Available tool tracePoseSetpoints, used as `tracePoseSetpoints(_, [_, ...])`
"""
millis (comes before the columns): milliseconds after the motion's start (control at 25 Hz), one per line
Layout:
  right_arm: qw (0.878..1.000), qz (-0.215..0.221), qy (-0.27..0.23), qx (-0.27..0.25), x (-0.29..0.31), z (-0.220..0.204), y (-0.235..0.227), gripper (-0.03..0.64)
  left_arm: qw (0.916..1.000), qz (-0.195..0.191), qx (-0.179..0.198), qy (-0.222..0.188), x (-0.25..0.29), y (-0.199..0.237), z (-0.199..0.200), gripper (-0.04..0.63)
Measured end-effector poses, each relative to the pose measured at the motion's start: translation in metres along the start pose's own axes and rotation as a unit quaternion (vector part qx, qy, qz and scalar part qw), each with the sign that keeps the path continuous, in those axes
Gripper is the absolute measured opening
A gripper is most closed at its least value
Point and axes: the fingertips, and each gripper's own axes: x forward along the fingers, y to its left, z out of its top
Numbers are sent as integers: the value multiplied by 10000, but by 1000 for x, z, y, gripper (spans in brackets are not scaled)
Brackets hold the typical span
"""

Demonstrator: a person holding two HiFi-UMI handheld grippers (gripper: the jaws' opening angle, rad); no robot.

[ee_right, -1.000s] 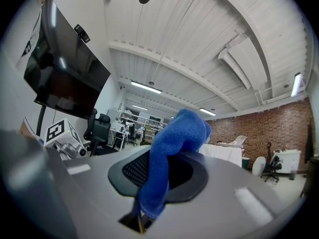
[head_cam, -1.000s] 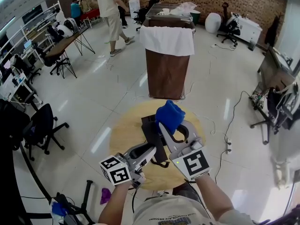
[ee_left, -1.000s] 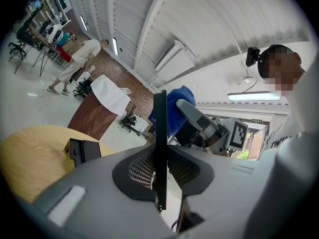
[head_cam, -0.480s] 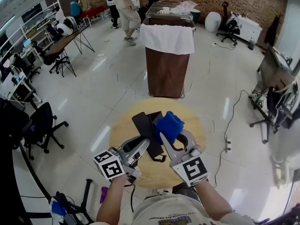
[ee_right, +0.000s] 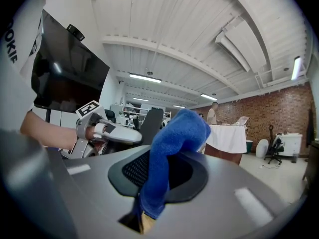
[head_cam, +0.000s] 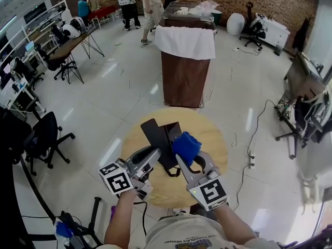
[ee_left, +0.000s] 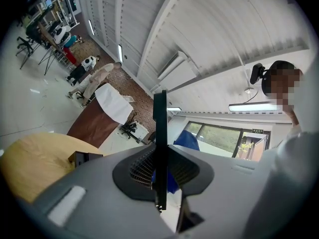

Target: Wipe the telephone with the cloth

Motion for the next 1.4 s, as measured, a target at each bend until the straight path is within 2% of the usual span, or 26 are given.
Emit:
tracePoseSetpoints(200, [9998,6,-33,186,-3,-9,-4,64,9997,-216,-84,59,-1,-2,3,63])
tracePoseSetpoints(320, [9975,206,44,678,-7,-26,-13,64,9981,-569,-195,133,-1,-12,8,63])
tracePoseSetpoints(440, [9886,672,-27,1344,-7,-31,-9,64,9966,-770,-240,191,-3,-15,9,63])
tracePoseSetpoints(560, [9802,1049,-81,1675,-6,-32,0,64,9944,-966,-323,266,-2,-19,6,63])
tracePoseSetpoints(880, [9518,1537,-308,2637,-4,-24,0,63,9883,-1347,-471,537,0,-32,-10,63])
tracePoseSetpoints(1080, [9470,1552,-474,2773,3,-14,-8,63,9859,-1439,-506,695,4,-36,-21,63])
tracePoseSetpoints(1400, [9483,1437,-804,2715,13,7,-29,63,9827,-1478,-511,991,9,-42,-46,63])
